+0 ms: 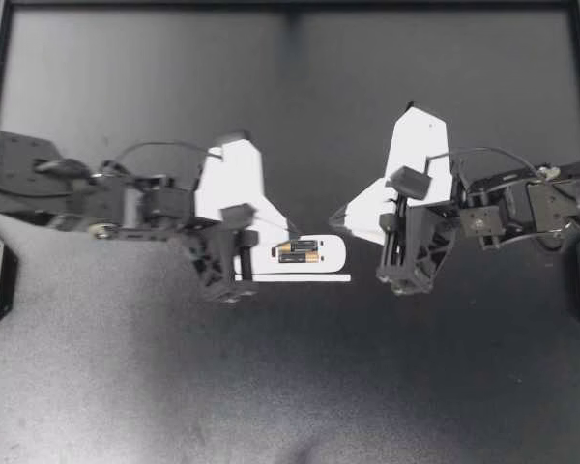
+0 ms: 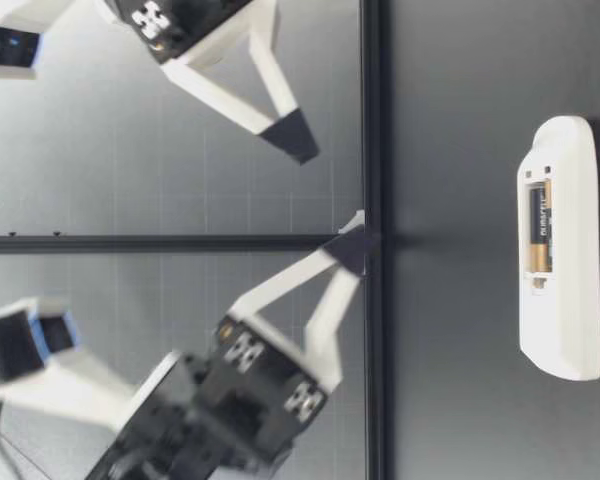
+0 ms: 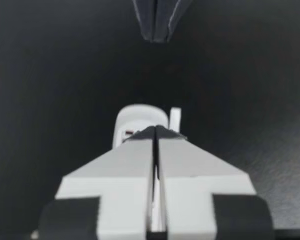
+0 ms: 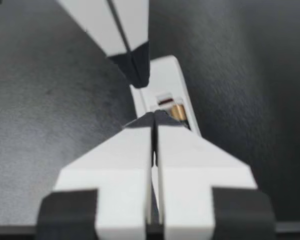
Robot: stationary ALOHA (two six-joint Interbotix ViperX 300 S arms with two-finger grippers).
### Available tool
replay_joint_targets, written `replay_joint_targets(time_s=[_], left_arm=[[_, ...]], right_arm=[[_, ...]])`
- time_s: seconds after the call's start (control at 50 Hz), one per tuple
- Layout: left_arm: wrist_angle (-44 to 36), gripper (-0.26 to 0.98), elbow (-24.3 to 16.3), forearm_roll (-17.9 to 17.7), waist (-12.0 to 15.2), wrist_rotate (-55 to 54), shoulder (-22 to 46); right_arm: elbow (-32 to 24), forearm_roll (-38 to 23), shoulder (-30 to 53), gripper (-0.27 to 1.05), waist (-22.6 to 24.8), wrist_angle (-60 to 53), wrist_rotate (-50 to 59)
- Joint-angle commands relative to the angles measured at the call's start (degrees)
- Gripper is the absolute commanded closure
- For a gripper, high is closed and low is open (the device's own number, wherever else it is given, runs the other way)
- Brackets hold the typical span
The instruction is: Place the battery into the slot of the remote controller.
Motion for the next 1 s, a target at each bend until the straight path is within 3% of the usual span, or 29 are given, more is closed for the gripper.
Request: replay_joint_targets(time_s=[0.0,0.32,0.98], left_arm=[[-1.9,0.86,0.5,-0.1,-0.5,-0.1,-3.4],[-4.7,0.86,4.0,-0.1,-0.7,0.2,-7.6],[-5.6,0.86,7.2,-0.1,-0.8,0.9,-10.6]], right_arm=[[-0.7,0.0,-1.1,0.94,0.4,-1.4,-0.3],[-1.8,-0.1,-0.9,0.94,0.4,-2.3,-0.3],[-2.4,0.0,-0.1,0.94,0.4,-3.2,-0.2]])
